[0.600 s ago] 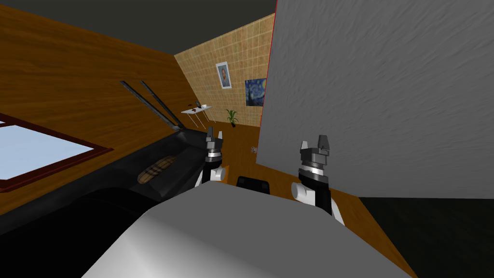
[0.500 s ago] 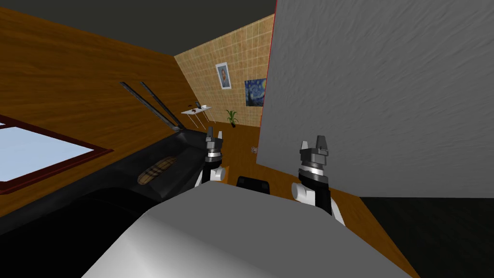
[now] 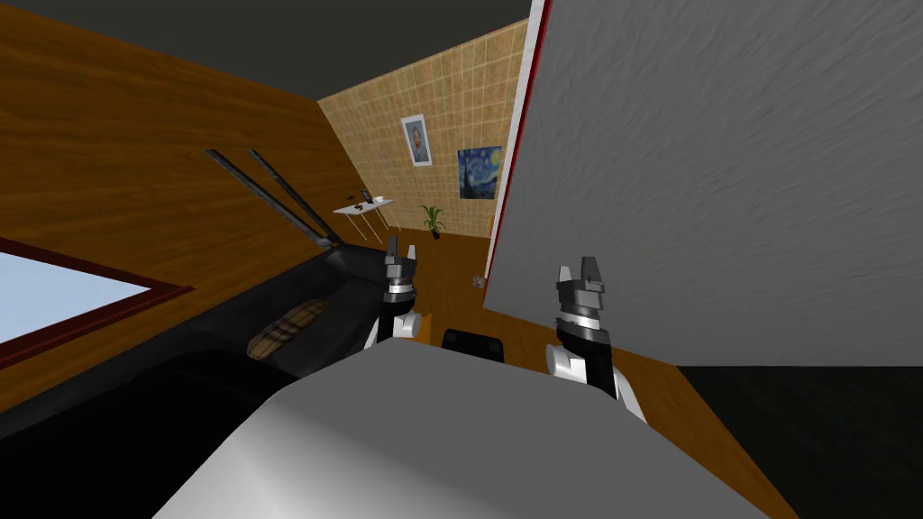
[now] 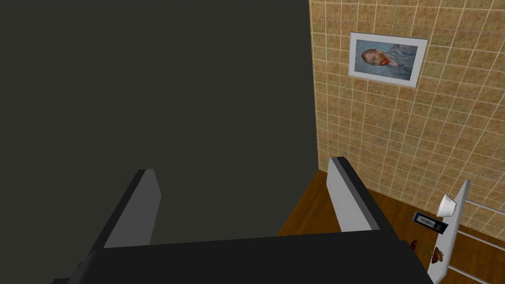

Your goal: Push the door open

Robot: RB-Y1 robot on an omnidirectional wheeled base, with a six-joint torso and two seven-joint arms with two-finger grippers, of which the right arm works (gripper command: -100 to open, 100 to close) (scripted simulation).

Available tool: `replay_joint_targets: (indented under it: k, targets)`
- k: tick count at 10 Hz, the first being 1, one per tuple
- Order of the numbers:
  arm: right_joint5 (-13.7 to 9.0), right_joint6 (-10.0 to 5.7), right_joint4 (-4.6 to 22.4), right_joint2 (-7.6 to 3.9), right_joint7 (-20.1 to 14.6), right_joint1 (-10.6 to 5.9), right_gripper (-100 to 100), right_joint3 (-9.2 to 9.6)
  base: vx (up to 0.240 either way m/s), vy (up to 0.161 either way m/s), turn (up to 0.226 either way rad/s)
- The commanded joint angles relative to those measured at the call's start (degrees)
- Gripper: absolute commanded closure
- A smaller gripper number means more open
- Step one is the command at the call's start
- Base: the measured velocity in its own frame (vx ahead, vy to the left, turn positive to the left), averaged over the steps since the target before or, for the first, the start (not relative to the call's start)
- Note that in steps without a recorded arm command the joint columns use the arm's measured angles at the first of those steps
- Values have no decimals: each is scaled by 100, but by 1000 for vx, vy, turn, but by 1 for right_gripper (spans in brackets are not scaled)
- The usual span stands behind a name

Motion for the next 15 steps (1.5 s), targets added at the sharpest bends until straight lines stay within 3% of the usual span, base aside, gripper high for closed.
replay_joint_targets:
  k: [1,6,15]
  targets:
    - [151,-78,62,-62,-56,26,-100,1,86,179,-68]
    - [666,-326,277,-253,-231,116,-100,4,73,197,-61]
    - [1642,-767,698,-494,-560,250,-100,-33,101,163,-65]
